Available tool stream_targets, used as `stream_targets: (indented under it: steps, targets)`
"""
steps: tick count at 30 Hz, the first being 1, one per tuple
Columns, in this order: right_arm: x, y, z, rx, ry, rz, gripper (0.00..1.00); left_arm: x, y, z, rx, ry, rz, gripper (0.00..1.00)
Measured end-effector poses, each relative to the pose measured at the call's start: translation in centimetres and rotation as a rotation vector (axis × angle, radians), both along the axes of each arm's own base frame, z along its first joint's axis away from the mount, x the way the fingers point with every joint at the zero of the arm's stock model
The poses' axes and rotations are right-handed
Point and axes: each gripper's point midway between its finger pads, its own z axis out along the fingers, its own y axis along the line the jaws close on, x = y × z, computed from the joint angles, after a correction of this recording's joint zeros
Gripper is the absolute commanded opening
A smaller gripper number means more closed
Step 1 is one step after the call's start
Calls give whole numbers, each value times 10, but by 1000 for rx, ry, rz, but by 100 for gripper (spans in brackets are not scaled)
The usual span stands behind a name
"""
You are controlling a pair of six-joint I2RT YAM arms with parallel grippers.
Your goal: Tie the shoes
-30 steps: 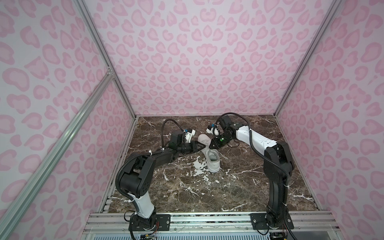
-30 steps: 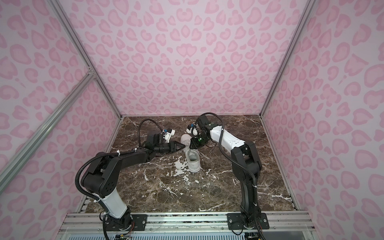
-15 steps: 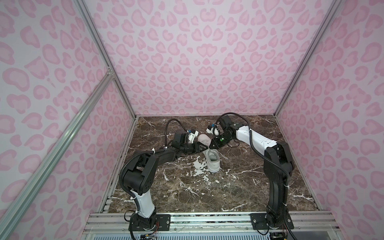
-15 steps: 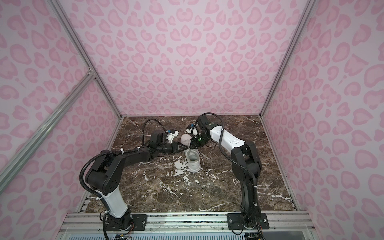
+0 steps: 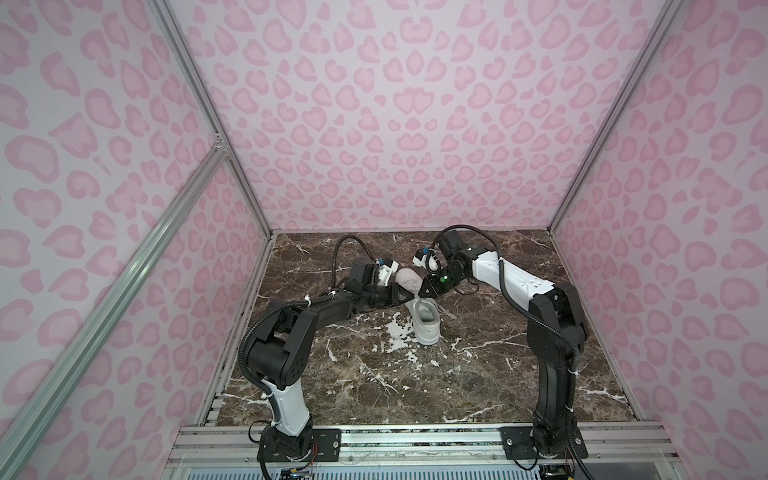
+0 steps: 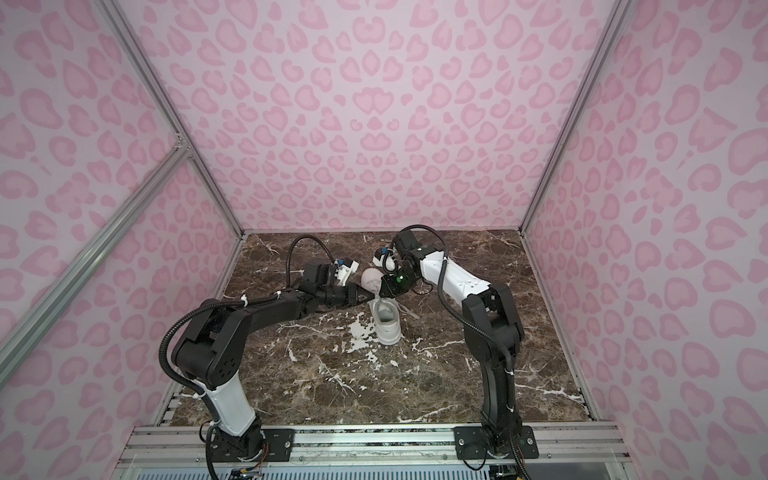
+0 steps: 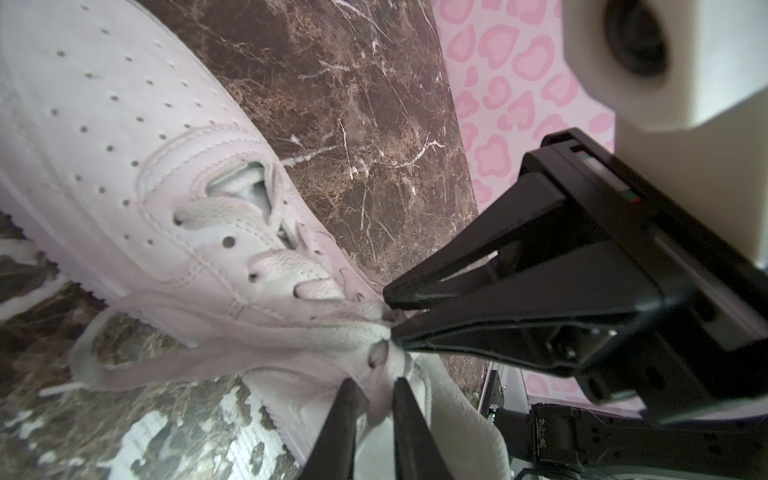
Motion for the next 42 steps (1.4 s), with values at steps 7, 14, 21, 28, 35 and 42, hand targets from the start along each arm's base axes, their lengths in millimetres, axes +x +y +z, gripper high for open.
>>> stream_targets:
  steps: [7, 14, 21, 28, 35, 42]
  targets:
    - [0, 0, 1, -1, 1, 0, 18, -2, 2, 0, 43, -14, -3, 3]
    - [0, 0, 0, -1, 1, 0, 19, -6, 3, 5, 50, -23, -14, 3]
    - [-1, 1, 2, 4, -7, 2, 20, -5, 7, 14, 66, -63, -3, 3]
    - [0, 3, 1, 8, -6, 2, 19, -7, 15, 8, 128, -68, 10, 3]
    - [-1, 4, -1, 9, 5, 0, 19, -7, 19, 11, 153, -90, 14, 3]
    - [0, 4, -2, 7, 7, -7, 19, -7, 26, 15, 171, -97, 29, 3]
